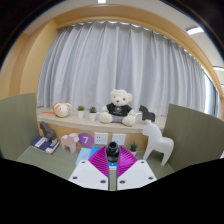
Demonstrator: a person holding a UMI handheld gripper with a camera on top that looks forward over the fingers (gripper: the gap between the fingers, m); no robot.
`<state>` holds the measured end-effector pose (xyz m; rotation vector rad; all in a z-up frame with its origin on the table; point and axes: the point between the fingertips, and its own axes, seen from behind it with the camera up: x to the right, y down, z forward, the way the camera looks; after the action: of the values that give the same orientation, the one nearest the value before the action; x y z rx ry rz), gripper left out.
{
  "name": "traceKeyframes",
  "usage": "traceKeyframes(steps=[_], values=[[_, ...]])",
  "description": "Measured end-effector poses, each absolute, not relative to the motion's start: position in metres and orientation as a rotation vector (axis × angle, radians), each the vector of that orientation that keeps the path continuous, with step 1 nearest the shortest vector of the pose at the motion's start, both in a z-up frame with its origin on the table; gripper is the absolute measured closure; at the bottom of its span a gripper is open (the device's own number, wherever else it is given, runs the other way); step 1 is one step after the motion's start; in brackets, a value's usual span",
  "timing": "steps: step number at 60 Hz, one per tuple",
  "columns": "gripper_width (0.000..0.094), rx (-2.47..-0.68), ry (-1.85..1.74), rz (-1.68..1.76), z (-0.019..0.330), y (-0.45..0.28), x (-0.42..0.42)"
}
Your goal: Unplug charger
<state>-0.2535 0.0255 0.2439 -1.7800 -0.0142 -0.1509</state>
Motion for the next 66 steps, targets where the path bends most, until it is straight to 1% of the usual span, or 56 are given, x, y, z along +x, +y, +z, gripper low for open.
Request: traceKeyframes(steps=[2, 4, 6, 7, 8, 11, 17, 24, 32, 37, 41, 43, 45, 48, 50, 52, 55, 66], values=[[0.0855, -1.803, -0.012, -0.14, 0.233, 0.029, -0.239], [0.0851, -1.831, -0.001, -0.127, 0.213, 0.033, -0.224], [0.0851, -1.869, 0.017, -0.129, 0.189, 0.036, -0.206], [0.0844, -1.87, 0.026, -0.134, 0.169, 0.041, -0.199], [0.0838, -1.911, 0.031, -0.14, 0.161, 0.039, -0.189], [0.0827, -2.004, 0.038, -0.147, 0.123, 0.036, -0.168], [0.0813, -2.097, 0.059, -0.09, 0.058, 0.031, -0.152], [0.0806, -2.159, 0.066, -0.063, 0.012, 0.025, -0.142], [0.0775, -2.219, 0.046, -0.02, -0.026, 0.022, -0.148], [0.0747, -2.208, 0.03, -0.001, -0.026, 0.024, -0.152], [0.0695, -2.22, 0.031, -0.007, -0.027, 0.024, -0.152], [0.0599, -2.237, 0.021, -0.028, -0.031, 0.022, -0.15], [0.0464, -2.248, 0.009, -0.058, -0.031, 0.02, -0.147], [0.0268, -2.233, -0.022, -0.091, -0.021, 0.02, -0.146], [0.0178, -2.218, -0.025, -0.103, -0.011, 0.02, -0.147], [0.0123, -2.197, -0.013, -0.113, 0.001, 0.02, -0.146], [0.0082, -2.17, -0.003, -0.124, 0.024, 0.019, -0.147], [0.0077, -2.041, 0.021, -0.142, 0.134, -0.009, -0.167]])
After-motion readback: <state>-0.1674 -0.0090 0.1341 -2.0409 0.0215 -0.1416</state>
